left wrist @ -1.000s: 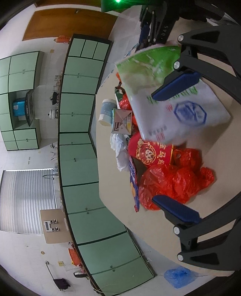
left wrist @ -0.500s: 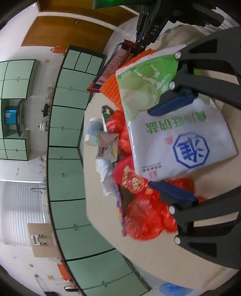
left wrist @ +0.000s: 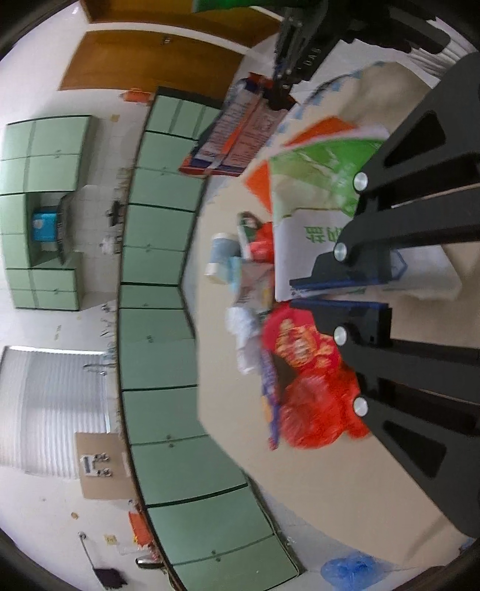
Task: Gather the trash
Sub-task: 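Grasp the white-green salt bag with the left tool while the right tool grasps the blue wrapper, then carry both items over the black bin and open both tools to drop them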
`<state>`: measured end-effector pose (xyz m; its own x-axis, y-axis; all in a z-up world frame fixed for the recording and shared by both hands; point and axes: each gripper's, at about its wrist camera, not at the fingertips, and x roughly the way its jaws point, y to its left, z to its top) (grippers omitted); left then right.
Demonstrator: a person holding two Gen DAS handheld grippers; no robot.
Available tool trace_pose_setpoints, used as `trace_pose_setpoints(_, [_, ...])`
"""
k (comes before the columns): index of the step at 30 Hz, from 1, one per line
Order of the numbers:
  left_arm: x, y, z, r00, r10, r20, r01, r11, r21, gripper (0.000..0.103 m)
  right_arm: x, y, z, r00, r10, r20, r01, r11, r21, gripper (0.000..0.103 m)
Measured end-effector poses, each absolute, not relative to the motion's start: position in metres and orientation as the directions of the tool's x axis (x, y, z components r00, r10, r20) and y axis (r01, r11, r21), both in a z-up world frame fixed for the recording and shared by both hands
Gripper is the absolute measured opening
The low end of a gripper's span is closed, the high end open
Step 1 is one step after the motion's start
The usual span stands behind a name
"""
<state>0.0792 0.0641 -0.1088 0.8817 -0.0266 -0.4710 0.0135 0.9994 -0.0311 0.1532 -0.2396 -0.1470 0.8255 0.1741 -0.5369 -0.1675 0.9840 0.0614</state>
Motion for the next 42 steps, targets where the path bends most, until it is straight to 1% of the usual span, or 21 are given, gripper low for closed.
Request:
trace_pose_setpoints(3, [0.072,0.065,-0.088,0.911,-0.014,-0.412,0.004,1.0,-0.025,0.003,0.15,-0.245,-0.135,0.838,0.183,-0.514,-0.163,0.983,0.084,0.009])
trace_pose_setpoints(6, [0.067,0.063,-0.068,0.932,-0.029,-0.361,0.016,0.999,-0.039,0.002,0.148,-0.252,-0.127,0.843,0.194,-0.501,-0.161,0.981,0.108,0.009])
trace_pose_setpoints(12, [0.066,0.054,-0.037,0.952,-0.065,-0.298,0.048,0.997,-0.064,0.002,0.139,-0.259,-0.109,0.859,0.196,-0.473,-0.159,0.98,0.116,0.009])
trace_pose_setpoints(18, [0.074,0.031,-0.015,0.959,-0.136,-0.247,0.12,0.99,-0.08,0.002,0.131,-0.28,-0.093,0.874,0.152,-0.462,-0.103,0.986,0.13,0.009])
trace_pose_setpoints(24, [0.093,-0.017,-0.002,0.953,-0.227,-0.201,0.216,0.973,-0.075,0.002,0.124,-0.315,-0.084,0.89,0.056,-0.453,-0.005,0.994,0.112,0.009])
trace_pose_setpoints(30, [0.126,-0.081,-0.014,0.926,-0.306,-0.22,0.298,0.952,-0.07,0.002,0.123,-0.368,-0.098,0.87,-0.065,-0.488,0.131,0.986,0.102,0.009])
trace_pose_setpoints(35, [0.16,-0.141,-0.036,0.894,-0.354,-0.276,0.347,0.935,-0.074,0.002,0.127,-0.411,-0.123,0.836,-0.148,-0.529,0.227,0.97,0.088,0.009])
trace_pose_setpoints(42, [0.199,-0.211,-0.077,0.853,-0.381,-0.357,0.383,0.921,-0.067,0.002,0.142,-0.462,-0.165,0.789,-0.203,-0.58,0.315,0.944,0.097,0.009])
